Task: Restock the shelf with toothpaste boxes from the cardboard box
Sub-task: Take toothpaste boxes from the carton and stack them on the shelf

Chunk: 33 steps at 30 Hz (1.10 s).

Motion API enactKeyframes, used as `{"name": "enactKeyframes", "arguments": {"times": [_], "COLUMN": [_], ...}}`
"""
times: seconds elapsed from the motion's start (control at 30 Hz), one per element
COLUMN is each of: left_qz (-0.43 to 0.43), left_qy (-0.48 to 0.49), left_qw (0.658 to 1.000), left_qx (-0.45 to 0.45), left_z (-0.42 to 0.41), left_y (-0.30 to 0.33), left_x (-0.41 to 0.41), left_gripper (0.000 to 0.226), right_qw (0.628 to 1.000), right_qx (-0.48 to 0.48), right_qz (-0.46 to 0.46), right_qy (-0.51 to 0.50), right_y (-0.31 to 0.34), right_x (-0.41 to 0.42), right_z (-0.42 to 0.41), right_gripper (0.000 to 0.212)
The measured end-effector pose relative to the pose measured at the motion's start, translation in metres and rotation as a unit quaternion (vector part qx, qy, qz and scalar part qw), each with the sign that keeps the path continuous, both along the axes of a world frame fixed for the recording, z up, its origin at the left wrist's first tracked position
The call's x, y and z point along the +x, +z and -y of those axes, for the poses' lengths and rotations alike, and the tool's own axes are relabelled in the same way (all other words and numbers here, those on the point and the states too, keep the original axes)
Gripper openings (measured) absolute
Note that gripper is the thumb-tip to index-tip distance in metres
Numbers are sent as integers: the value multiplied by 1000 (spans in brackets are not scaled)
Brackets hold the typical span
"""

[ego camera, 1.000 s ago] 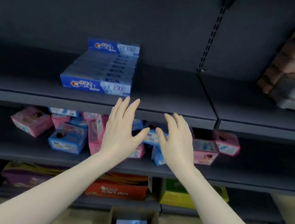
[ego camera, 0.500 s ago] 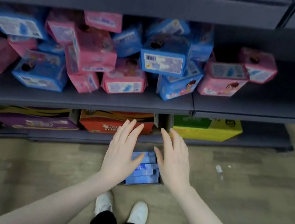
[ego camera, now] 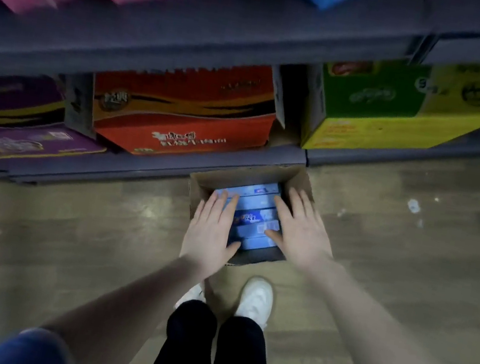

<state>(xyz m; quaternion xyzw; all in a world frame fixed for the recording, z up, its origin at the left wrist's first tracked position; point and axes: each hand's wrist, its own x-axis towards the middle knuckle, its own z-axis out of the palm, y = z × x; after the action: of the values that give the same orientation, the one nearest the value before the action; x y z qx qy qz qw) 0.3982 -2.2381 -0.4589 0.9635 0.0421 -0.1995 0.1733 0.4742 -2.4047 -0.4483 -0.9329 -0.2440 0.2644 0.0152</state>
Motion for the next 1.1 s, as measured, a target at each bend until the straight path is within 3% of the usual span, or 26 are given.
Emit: {"name": "enactKeyframes", "arguments": {"times": [0.23, 0.43, 0.77, 1.1], "left_qz": [-76, -134, -231, -257], "left_qy": [-5, 17, 30, 32], "left_qw": [995, 991, 972, 966], "left_qx": [68, 18, 14, 15], "left_z": [4, 14, 17, 9], "left_y": [-111, -167, -214, -240], "left_x": [16, 27, 27, 19], "left_gripper": [100, 114, 128, 117], "right_qw": [994, 988, 973, 954], "right_qx": [-58, -86, -142, -187], "right_qz": [-91, -125, -166, -232], "right_qy": [30, 34, 70, 35], "right_y": [-107, -161, -203, -231], "right_x": [14, 20, 37, 39], "right_z": [-1, 6, 0, -10], "right_gripper": [80, 95, 114, 101]}}
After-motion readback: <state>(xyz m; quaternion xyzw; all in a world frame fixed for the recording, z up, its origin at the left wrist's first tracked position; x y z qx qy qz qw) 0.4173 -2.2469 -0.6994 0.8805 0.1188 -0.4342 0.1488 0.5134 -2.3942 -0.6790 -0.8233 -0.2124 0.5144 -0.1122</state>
